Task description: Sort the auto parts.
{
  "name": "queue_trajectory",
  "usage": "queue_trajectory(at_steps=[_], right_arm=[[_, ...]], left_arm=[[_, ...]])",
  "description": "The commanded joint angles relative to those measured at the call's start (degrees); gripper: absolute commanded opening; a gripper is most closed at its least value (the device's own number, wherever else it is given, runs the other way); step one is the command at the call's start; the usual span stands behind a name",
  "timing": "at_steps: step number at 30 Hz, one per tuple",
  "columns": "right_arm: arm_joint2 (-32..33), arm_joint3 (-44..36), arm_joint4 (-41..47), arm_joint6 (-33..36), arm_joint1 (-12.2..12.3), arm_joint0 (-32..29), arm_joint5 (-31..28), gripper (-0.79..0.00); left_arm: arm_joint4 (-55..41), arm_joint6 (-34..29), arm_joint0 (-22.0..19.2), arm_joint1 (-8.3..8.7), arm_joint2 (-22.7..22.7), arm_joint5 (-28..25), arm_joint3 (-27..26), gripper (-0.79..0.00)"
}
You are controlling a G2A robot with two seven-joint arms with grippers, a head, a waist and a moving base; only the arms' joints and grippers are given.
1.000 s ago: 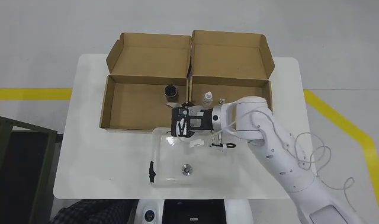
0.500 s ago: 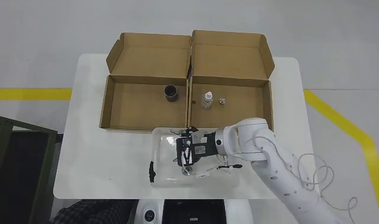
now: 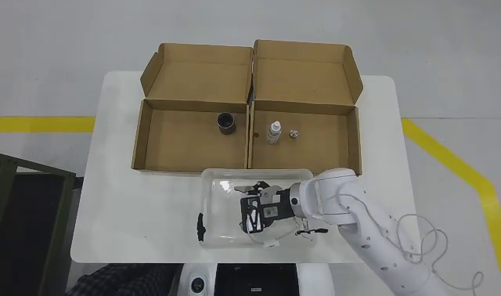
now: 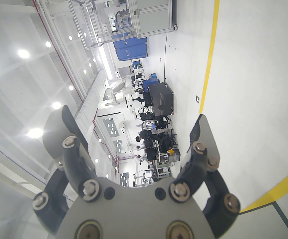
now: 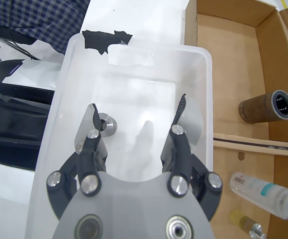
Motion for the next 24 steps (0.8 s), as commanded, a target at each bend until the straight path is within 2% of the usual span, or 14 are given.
queue_trajectory(at_steps=[1,12,24], right_arm=[[-0.34,0.2,-0.43,-0.49,0.45,0.12,0.0,-0.243],[-3.21,2.57,-1.78,-3.38,2.86,1.35,0.0,-0.252],[-5.73,4.73,-3.35,-7.02,4.02,1.48,0.0,-0.256]], left_arm=[[0.0,0.0,0.0,0.0,0.0,0.0,0.0,0.0],[0.0,0.0,0.0,0.0,0.0,0.0,0.0,0.0],[0.0,0.0,0.0,0.0,0.0,0.0,0.0,0.0]])
